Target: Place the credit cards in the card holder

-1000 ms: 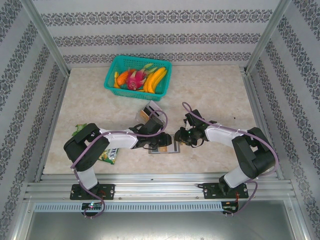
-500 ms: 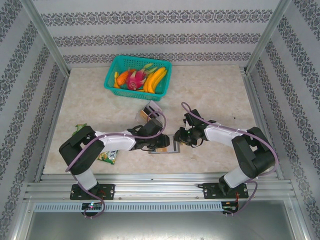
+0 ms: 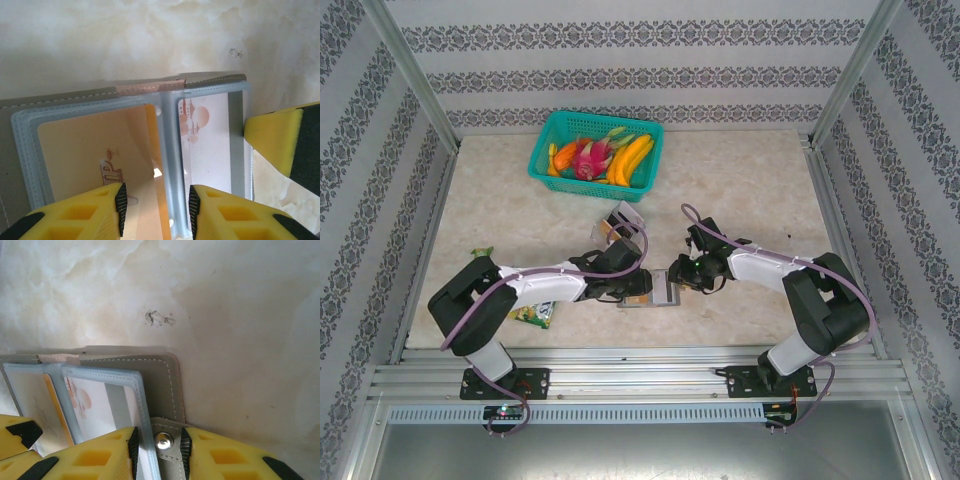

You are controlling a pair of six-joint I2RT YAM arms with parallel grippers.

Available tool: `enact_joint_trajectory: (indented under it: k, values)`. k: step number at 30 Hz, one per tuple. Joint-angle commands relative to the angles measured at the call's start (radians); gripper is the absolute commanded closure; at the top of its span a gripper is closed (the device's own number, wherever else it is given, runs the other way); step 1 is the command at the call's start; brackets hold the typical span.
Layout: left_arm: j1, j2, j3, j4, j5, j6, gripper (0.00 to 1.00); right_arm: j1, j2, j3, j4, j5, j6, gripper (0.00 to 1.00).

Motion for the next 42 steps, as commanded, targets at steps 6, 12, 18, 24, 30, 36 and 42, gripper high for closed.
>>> enact_joint_trajectory:
  k: [6, 12, 18, 24, 30, 36, 42]
  values:
    - [0.022, -0.177, -0.029, -0.026, -0.085, 0.012, 0.55, 0.006, -0.098, 0.071, -0.141, 0.124, -0.073, 0.62]
    - [0.113, -0.275, -0.07, -0.048, -0.08, 0.004, 0.52, 0.009, -0.12, 0.117, -0.173, 0.122, -0.098, 0.59]
    - [0.283, -0.329, -0.142, 0.009, 0.02, -0.06, 0.51, 0.034, -0.122, 0.156, -0.093, 0.098, -0.115, 0.61]
    - [0.467, -0.284, -0.142, 0.075, 0.156, -0.148, 0.45, 0.12, 0.011, 0.413, -0.204, 0.185, -0.302, 0.63]
    - [0.549, -0.135, -0.046, 0.088, 0.251, -0.168, 0.52, 0.205, 0.221, 0.71, -0.346, 0.312, -0.445, 0.66]
    - [0.556, -0.004, 0.02, 0.127, 0.32, -0.189, 0.52, 0.236, 0.382, 0.923, -0.45, 0.394, -0.514, 0.66]
    - [0.562, 0.042, 0.026, 0.157, 0.315, -0.201, 0.56, 0.255, 0.466, 1.028, -0.483, 0.353, -0.548, 0.67]
